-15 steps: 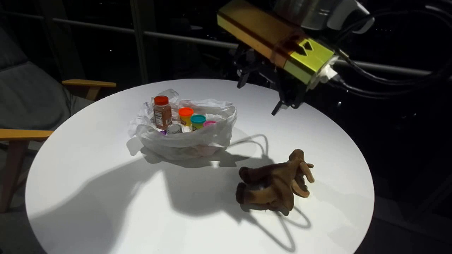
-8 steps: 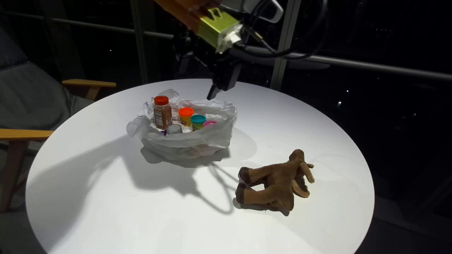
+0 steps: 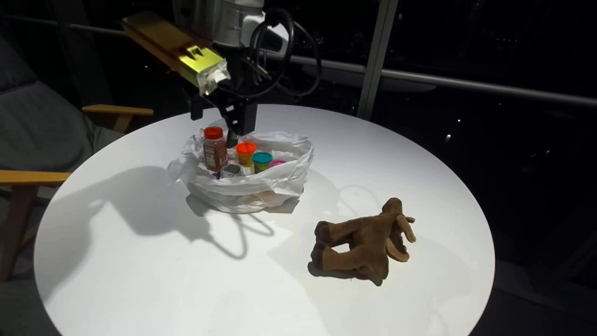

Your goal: Pick the objects in the plastic bag and put them on the table

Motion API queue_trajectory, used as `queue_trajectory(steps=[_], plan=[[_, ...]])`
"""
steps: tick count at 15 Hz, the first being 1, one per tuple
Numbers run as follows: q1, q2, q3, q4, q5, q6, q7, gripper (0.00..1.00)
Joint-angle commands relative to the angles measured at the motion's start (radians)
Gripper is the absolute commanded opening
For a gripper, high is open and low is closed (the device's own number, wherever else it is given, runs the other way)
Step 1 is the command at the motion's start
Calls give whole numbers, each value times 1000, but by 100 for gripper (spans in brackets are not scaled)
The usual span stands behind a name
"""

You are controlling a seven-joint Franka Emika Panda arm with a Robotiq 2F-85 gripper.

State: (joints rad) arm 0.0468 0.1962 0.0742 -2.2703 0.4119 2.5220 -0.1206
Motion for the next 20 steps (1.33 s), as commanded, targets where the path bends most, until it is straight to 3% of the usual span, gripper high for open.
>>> queue_trajectory(steps=[1,5,12,14,18,19,20], plan=[[21,75,10,-20,-64,174,47,100],[46,141,-11,-42,-188,339,119,100],[56,171,-34,-53,-298,365,201,100],[49,174,-23,-52,-303,376,190,74],[50,176,-13,-48,-306,390,185,42],[52,175,-11,-49,-307,396,185,39],[55,176,-13,-48,-311,401,187,44]])
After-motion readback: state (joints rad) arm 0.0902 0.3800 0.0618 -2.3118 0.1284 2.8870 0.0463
